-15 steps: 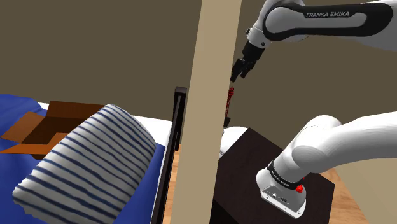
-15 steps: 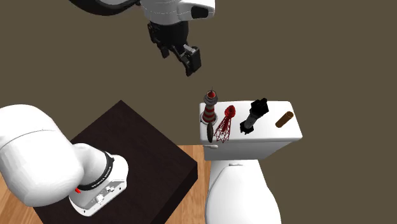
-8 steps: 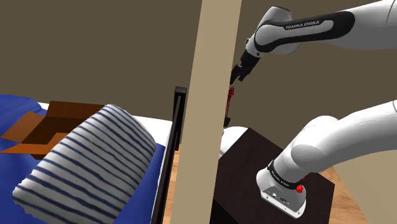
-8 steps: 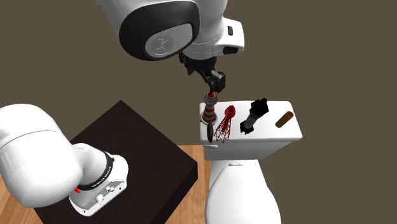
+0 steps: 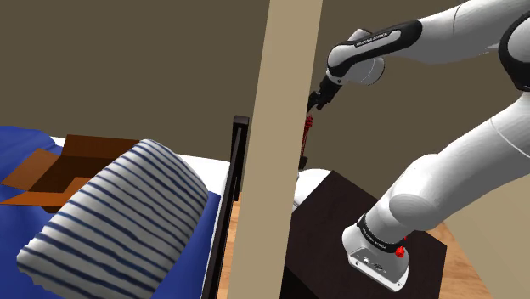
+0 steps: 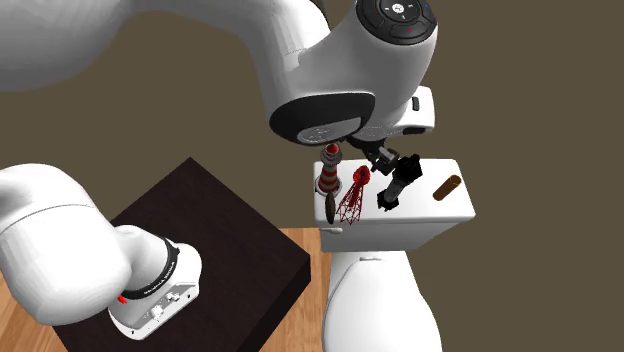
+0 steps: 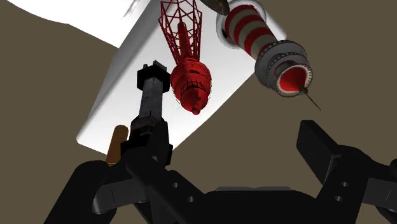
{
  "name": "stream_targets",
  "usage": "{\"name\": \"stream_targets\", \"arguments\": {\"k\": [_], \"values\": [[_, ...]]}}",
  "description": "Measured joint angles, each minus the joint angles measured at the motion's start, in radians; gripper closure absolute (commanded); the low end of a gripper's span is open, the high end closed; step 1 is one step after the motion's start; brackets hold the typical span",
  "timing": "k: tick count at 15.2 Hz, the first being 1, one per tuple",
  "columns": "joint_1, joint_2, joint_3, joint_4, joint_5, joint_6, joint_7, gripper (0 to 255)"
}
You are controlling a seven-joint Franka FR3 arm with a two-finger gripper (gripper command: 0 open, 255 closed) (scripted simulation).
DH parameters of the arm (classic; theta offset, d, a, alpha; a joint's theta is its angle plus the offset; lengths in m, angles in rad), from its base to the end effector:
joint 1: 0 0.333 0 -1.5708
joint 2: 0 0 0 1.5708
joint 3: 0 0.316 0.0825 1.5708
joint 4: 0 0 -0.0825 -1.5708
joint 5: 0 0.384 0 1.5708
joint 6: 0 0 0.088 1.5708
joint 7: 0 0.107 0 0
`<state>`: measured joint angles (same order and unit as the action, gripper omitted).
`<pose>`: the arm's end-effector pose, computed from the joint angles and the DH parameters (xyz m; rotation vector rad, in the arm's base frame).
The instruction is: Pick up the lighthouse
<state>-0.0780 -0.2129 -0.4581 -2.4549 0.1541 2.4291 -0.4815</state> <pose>0.4070 -0.2420 0.3860 -3.0097 0.2443 -0.3622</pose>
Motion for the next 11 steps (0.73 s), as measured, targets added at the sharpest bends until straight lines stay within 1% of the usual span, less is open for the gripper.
{"name": "stream_targets", "arguments": {"k": [2,4,10,11], "values": [[0.01,0.061,-0.031,0.016,0.062,0.046,-0.06,0],[0.016,0.102,-0.046,0.022,0.106,0.077,-0.103,0],[0.031,0.177,-0.054,0.01,0.201,0.147,-0.182,0],[0.032,0.18,-0.054,0.007,0.207,0.152,-0.187,255]]}}
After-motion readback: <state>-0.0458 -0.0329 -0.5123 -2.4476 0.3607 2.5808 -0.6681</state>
